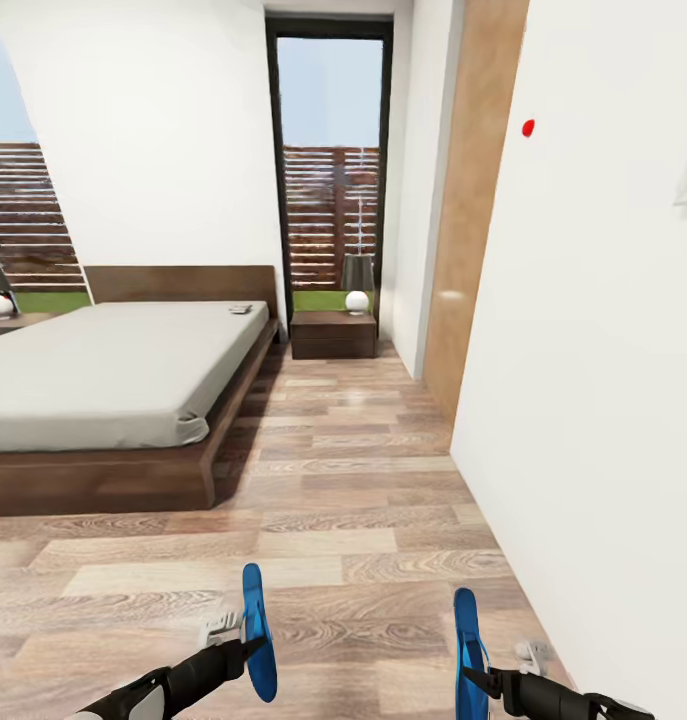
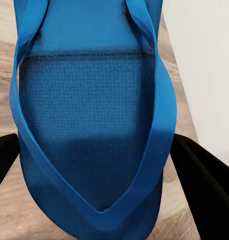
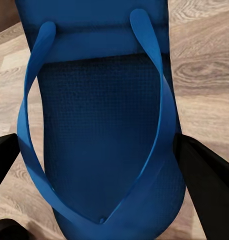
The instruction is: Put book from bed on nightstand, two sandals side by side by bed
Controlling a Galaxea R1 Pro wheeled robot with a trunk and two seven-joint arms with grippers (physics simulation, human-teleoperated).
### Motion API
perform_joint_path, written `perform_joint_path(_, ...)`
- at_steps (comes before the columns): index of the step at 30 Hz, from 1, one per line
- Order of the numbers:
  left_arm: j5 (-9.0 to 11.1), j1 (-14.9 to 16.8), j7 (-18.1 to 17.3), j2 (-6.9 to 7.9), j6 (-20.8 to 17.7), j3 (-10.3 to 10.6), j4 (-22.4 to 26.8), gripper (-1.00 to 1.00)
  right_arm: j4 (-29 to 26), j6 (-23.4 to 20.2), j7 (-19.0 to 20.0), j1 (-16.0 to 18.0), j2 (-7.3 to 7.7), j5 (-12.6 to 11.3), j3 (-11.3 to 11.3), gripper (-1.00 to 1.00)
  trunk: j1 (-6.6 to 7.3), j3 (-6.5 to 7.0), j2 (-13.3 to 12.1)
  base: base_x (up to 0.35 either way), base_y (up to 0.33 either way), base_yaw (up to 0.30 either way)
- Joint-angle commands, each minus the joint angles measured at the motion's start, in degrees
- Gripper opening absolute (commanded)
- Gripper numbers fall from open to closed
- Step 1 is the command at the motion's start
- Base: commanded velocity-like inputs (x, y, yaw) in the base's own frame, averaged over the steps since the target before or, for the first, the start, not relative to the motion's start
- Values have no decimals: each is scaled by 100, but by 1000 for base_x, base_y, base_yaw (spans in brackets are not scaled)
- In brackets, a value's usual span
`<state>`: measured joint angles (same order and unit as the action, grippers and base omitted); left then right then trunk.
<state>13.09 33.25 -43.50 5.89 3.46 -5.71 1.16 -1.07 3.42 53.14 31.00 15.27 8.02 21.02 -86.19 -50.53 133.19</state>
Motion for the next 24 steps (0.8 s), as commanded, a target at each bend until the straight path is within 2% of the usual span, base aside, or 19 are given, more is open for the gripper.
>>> perform_joint_path(1,-34,6,-19,0,24,-45,-12,-100,2,36,12,2,2,60,43,-100,1,-6,2,21,-2,239)
perform_joint_path(6,-34,6,-11,0,24,-44,-10,-100,2,36,12,2,2,37,44,-100,1,-6,2,165,-1,84)
perform_joint_path(24,-34,6,-10,0,24,-44,-11,-100,11,36,16,2,2,33,46,-100,1,-6,2,318,0,2)
